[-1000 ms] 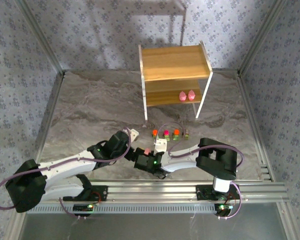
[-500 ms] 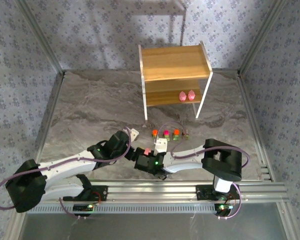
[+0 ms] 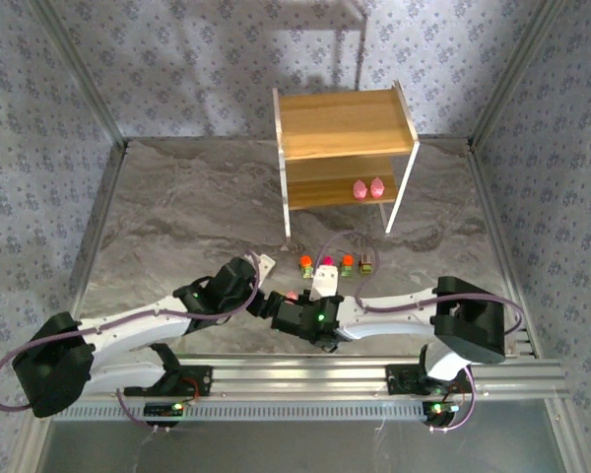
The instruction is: Place and organize the plastic toys onto the shelf
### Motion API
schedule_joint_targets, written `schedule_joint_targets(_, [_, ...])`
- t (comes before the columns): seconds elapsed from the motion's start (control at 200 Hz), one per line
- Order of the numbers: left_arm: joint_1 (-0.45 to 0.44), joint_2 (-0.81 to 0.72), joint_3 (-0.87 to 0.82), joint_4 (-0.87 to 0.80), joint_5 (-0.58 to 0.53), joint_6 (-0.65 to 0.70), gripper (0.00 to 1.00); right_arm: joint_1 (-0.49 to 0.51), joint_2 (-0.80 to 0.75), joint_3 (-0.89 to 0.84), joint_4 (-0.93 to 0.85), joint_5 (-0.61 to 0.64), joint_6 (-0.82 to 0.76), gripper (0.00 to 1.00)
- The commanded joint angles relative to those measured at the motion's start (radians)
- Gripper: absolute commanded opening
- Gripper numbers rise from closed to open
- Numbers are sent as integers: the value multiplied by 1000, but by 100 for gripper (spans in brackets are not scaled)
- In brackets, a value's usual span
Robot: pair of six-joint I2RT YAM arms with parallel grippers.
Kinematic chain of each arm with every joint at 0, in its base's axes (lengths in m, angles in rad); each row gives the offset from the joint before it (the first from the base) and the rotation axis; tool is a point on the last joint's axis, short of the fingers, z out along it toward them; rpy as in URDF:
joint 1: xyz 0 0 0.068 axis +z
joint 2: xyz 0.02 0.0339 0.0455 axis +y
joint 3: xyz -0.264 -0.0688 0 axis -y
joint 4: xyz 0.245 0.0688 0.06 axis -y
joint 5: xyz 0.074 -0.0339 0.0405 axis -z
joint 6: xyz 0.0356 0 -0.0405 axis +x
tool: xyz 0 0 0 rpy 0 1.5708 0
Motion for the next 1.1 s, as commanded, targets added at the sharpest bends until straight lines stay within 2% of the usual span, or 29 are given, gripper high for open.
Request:
schedule_joint_targets(0.0, [-6, -4, 39, 32, 35, 17, 89, -14, -45, -5, -45, 52, -31, 32])
schedule_joint_targets(0.665, [-13, -17, 30, 63, 111, 31, 90, -171, -191, -5, 26, 20, -268, 32])
schedule_joint_targets(1.094, [-22, -47, 15, 79, 119, 36, 90, -301, -222, 32, 121, -63, -471, 32])
